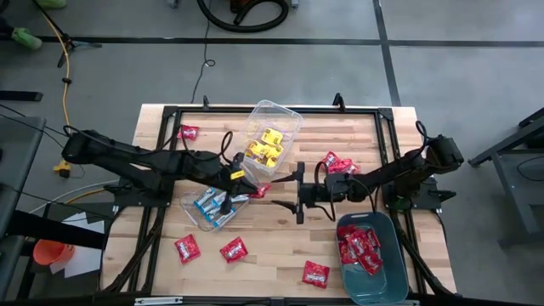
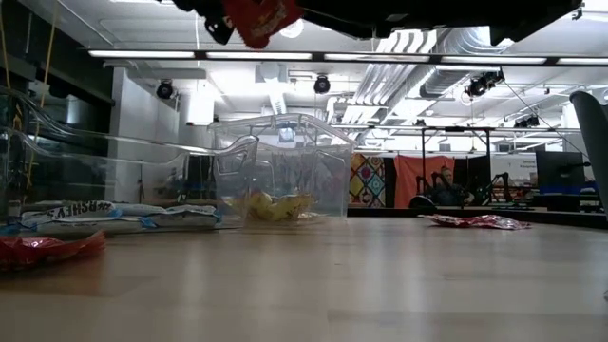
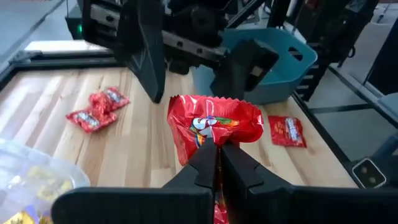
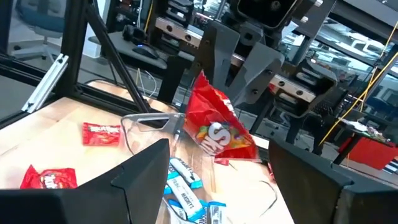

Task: Sort candy
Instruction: Put the red candy into the blue bin

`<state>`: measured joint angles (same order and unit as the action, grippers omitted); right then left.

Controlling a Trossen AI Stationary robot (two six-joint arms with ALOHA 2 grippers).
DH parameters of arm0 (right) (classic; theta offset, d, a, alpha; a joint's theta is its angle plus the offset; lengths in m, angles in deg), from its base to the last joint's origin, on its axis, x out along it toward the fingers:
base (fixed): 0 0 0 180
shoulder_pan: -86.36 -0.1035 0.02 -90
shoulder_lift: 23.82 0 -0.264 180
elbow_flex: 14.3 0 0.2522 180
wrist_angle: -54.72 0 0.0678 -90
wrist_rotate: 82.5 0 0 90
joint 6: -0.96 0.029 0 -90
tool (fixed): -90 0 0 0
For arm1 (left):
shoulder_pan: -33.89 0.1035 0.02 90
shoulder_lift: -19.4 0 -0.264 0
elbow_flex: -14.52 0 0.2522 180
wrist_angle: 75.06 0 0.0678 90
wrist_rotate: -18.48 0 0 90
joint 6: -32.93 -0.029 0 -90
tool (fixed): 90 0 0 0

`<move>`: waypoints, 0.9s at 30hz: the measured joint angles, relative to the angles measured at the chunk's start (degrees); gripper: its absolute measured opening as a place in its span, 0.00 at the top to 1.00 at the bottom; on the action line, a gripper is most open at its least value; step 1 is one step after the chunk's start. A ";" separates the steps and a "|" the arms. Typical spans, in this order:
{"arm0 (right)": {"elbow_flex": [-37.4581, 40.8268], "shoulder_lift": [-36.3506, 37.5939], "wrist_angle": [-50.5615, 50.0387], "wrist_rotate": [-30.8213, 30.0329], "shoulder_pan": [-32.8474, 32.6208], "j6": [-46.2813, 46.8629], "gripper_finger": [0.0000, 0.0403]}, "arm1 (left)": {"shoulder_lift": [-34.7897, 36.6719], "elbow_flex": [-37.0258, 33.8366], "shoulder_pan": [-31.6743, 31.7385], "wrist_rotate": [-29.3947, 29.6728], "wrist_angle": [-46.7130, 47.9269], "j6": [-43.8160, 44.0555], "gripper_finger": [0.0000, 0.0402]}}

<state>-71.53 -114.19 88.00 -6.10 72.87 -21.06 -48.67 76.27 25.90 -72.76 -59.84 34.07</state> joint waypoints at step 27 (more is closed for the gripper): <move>0.00 0.00 1.81 0.79 0.00 -1.45 0.50 | -5.83 -0.04 1.87 -3.16 -11.31 -2.30 1.00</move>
<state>-71.53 -114.19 89.82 -5.31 72.87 -22.51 -54.50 76.23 27.77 -75.92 -71.14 31.76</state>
